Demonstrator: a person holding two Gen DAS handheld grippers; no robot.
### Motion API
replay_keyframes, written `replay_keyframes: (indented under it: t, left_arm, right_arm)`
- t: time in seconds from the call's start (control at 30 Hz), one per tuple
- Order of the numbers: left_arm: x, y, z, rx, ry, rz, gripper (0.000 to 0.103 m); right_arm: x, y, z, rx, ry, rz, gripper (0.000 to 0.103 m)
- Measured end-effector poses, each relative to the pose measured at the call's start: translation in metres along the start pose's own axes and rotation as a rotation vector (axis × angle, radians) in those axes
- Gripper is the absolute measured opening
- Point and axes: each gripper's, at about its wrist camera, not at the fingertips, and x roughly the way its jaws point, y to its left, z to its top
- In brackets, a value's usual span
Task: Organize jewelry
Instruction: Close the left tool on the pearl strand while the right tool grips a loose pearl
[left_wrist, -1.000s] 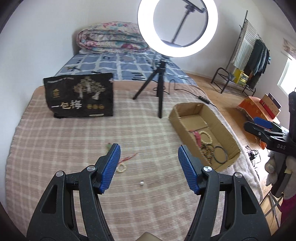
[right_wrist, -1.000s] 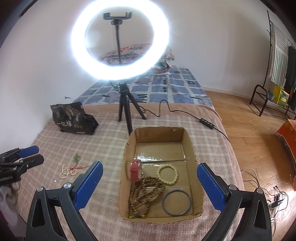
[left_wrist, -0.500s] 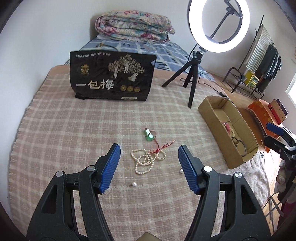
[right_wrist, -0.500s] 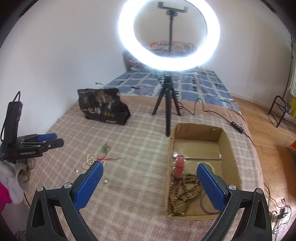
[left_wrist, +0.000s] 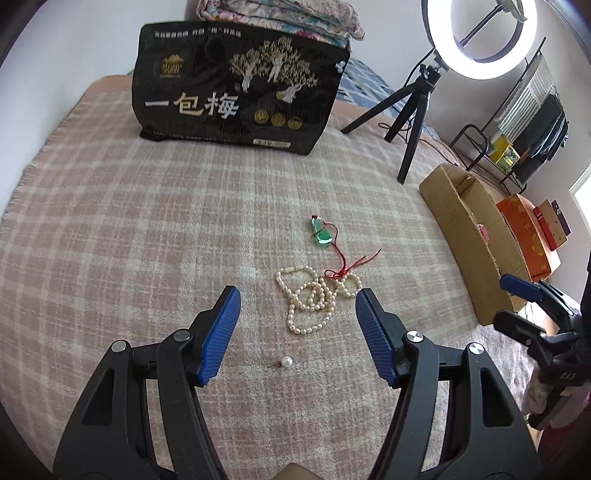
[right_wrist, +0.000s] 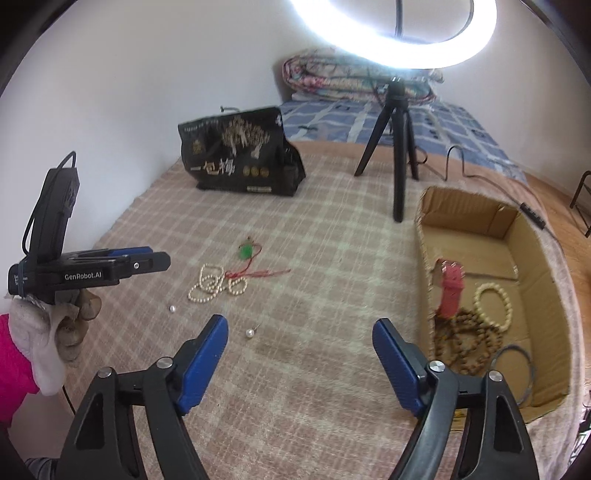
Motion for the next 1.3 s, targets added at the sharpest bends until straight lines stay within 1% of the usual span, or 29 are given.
replay_keyframes:
  t: [0.1,0.17,0.27,0.43,0.5,0.6,0.67,0.73,0.93,1.07,1.1,1.17,1.3]
  left_arm:
    - [0.010,0.001,-0.002,-0.001,0.015,-0.011,0.067]
    - [0.017,0.000,-0.003,0.006,0.027,-0.018,0.067]
    - [0.027,-0.006,-0.006,0.043,0.045,-0.010,0.067]
    - [0.041,-0.019,-0.009,0.112,0.063,0.020,0.067]
    - [0.045,-0.024,-0.009,0.141,0.066,0.042,0.067]
    - [0.052,-0.030,-0.010,0.174,0.076,0.067,0.067]
    - [0.057,-0.032,-0.011,0.199,0.077,0.094,0.067]
    - [0.060,-0.032,-0.012,0.203,0.078,0.103,0.067]
    - [0.068,-0.033,-0.010,0.216,0.068,0.128,0.067]
    - [0.071,-0.033,-0.010,0.233,0.063,0.145,0.066]
    - [0.072,-0.033,-0.010,0.234,0.061,0.148,0.065]
    - [0.072,-0.033,-0.009,0.234,0.057,0.160,0.058]
    - [0.073,-0.030,-0.008,0.220,0.050,0.155,0.053]
  right_arm:
    - [0.014,0.005,-0.007,-0.010,0.024,0.020,0.081]
    - [0.022,0.009,-0.011,-0.025,0.041,0.029,0.078]
    - [0.032,0.015,-0.016,-0.052,0.061,0.038,0.072]
    - [0.045,0.024,-0.021,-0.076,0.081,0.065,0.064]
    - [0.051,0.025,-0.021,-0.081,0.089,0.072,0.062]
    - [0.059,0.028,-0.024,-0.086,0.101,0.083,0.054]
    - [0.062,0.029,-0.025,-0.089,0.106,0.085,0.053]
    - [0.065,0.030,-0.026,-0.094,0.110,0.088,0.049]
    - [0.071,0.035,-0.024,-0.110,0.117,0.097,0.043]
    - [0.078,0.039,-0.021,-0.120,0.124,0.094,0.041]
    - [0.079,0.039,-0.021,-0.120,0.125,0.092,0.040]
    - [0.082,0.039,-0.019,-0.118,0.126,0.092,0.038]
    - [0.088,0.042,-0.016,-0.124,0.125,0.084,0.033]
